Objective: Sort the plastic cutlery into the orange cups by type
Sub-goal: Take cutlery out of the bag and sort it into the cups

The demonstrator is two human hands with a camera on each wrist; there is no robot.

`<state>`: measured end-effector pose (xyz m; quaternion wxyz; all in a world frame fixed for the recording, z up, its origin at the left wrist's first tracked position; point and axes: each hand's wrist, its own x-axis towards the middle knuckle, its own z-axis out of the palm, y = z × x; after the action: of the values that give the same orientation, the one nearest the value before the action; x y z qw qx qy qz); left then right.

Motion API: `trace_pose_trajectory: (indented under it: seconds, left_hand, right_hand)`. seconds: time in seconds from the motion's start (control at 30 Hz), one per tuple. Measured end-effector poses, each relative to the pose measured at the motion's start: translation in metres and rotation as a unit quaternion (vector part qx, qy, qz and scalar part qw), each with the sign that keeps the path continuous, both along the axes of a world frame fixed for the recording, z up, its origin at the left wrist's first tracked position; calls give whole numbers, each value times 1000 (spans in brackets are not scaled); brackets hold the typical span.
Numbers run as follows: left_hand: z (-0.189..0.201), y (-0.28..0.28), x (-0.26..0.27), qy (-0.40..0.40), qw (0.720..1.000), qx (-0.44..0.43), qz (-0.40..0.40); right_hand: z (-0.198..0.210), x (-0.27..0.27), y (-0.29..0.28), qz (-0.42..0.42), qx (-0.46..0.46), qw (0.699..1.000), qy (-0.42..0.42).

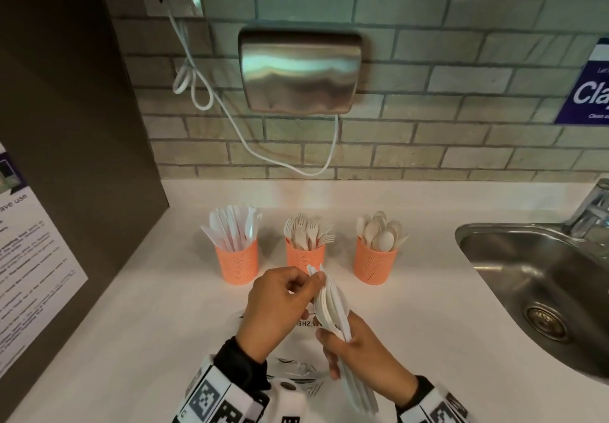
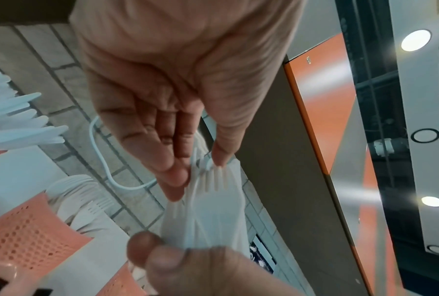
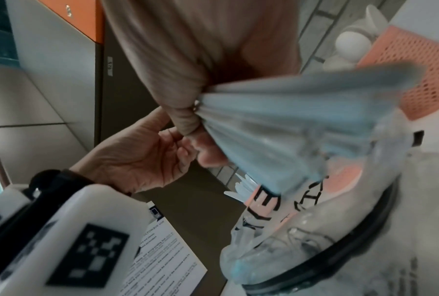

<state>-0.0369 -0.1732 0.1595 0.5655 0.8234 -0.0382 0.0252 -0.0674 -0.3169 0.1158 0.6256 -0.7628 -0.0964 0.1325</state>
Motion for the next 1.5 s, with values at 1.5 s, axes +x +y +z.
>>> trace_pose_trajectory:
  seconds: [1.5]
  left_hand:
    - [26,20,39,-88,937,-312,134]
  right_hand:
    - [-7,11,-20,-150,-141,974,-97]
